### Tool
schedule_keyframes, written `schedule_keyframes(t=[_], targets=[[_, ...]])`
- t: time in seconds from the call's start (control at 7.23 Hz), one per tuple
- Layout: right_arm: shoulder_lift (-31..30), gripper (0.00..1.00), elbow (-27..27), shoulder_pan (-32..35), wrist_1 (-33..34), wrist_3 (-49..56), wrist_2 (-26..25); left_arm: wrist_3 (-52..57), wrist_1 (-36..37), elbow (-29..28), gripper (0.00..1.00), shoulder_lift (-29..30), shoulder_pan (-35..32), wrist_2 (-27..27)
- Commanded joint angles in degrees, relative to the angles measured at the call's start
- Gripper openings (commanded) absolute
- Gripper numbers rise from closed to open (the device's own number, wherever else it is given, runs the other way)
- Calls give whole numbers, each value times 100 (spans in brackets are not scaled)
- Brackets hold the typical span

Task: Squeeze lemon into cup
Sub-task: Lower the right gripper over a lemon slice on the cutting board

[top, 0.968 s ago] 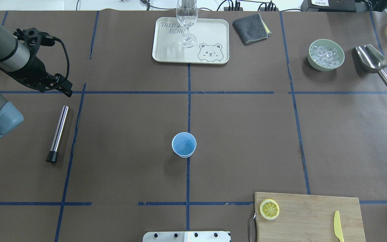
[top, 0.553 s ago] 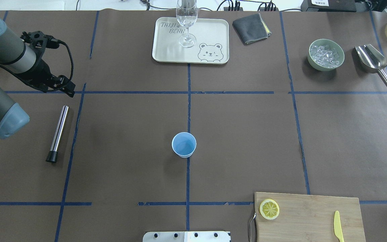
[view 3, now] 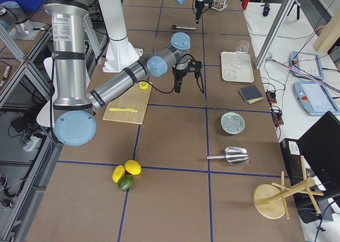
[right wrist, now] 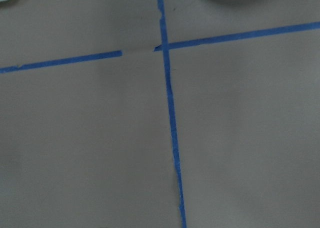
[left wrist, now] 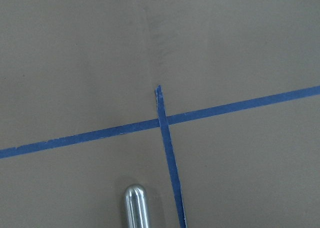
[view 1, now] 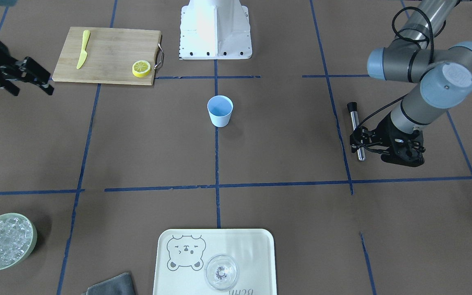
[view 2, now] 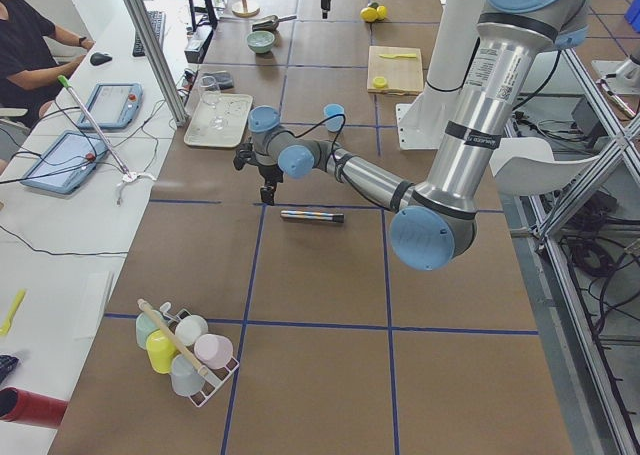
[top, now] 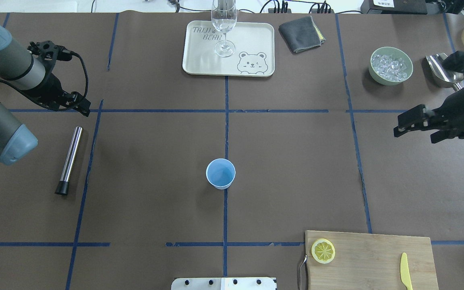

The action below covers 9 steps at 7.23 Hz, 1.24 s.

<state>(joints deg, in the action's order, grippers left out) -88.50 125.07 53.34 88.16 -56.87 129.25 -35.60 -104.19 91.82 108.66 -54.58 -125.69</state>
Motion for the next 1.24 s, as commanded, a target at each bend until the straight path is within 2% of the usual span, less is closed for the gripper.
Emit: schedule_keyframes(t=[0.0,0.28,0.55,0.83,1.11], targets=[[314,100,236,-1468,-70,-1632,-939,131,-189,-207,100,15,0,0],[315,100,298,-3260,-291,-2911,-2800,159,-189,-208,100,-11,0,-9],[368,100,273,-4240,-256,-3408,-3649,150,-180,-181,100,32,0,-17],[368,100,-183,-4516,-308,-3418,-3977,150,-189,-182,100,32,-9,-17],[333,100,-360,-4552,-317,-3409,-4013,150,-189,-182,100,32,-18,-17]])
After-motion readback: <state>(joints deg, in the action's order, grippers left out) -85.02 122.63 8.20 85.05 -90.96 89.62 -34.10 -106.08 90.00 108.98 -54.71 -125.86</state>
